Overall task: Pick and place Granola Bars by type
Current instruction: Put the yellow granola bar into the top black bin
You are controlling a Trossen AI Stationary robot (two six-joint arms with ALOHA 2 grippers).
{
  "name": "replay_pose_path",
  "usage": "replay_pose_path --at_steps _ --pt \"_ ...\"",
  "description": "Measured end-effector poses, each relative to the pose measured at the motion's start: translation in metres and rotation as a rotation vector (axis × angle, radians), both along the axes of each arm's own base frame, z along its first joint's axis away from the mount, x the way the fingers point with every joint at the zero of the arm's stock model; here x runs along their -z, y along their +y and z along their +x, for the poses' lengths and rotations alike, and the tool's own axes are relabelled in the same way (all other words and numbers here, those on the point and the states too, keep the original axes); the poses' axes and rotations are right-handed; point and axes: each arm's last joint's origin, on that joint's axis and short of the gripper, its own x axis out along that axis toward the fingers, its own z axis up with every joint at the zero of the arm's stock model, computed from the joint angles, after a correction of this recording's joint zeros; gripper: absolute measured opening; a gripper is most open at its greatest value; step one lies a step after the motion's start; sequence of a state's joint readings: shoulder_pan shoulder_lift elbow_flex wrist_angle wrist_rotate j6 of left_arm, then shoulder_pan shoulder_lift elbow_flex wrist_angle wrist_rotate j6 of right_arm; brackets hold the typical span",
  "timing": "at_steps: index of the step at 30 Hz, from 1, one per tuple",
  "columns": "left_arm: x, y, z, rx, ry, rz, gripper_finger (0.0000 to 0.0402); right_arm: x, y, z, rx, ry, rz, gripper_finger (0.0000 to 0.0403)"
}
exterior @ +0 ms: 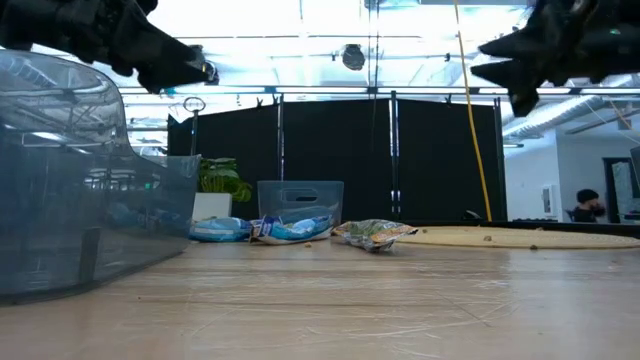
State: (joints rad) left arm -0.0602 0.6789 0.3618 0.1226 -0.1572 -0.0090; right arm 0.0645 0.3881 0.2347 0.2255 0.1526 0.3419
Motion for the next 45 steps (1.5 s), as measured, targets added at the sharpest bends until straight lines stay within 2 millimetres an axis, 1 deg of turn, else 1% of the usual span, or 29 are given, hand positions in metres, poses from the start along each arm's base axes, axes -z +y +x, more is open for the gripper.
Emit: replay_pose_path --at_steps 2,5,8,12,16,20,24,29,32,36,45 --pt "-0.001 -0.001 -0.002 0.021 -0.018 0.0 0.0296 -0.007 0.003 0.009 -0.015 0.042 -0.026 0.0141" --pt "0.008 -0.003 -0.007 0.073 -0.028 0.003 0.0296 -0.017 0.008 0.027 -0.042 0.102 -0.073 0.0141" --pt "0.025 -0.002 -0.015 0.075 -0.067 -0.032 0.0296 -0.026 0.016 0.048 -0.079 0.171 -0.111 0.0141" --pt "0.044 0.0 -0.026 0.023 -0.107 -0.075 0.0296 -0.035 0.029 0.078 -0.127 0.322 -0.14 0.0141" --pt "0.047 0.001 -0.034 0.014 -0.149 -0.096 0.0296 -0.037 0.043 0.109 -0.157 0.459 -0.133 0.0141" --pt "0.047 0.001 -0.039 0.015 -0.147 -0.093 0.0296 -0.036 0.053 0.136 -0.155 0.594 -0.073 0.0141" --pt "0.051 0.001 -0.043 0.01 -0.103 -0.103 0.0296 -0.025 0.06 0.156 -0.112 0.794 -0.001 0.0141" --pt "0.054 0.001 -0.047 0.016 -0.074 -0.109 0.0296 -0.006 0.066 0.175 -0.097 0.937 0.102 0.0141" --pt "0.056 0.001 -0.05 0.02 -0.055 -0.084 0.0296 0.006 0.066 0.18 -0.059 0.983 0.17 0.0141" --pt "0.057 0.002 -0.055 0.023 -0.045 -0.06 0.0296 0.018 0.064 0.184 -0.013 1.018 0.243 0.0141" --pt "0.057 0.002 -0.066 0.036 -0.059 -0.052 0.0296 0.042 0.066 0.195 0.02 1.043 0.278 0.0141"
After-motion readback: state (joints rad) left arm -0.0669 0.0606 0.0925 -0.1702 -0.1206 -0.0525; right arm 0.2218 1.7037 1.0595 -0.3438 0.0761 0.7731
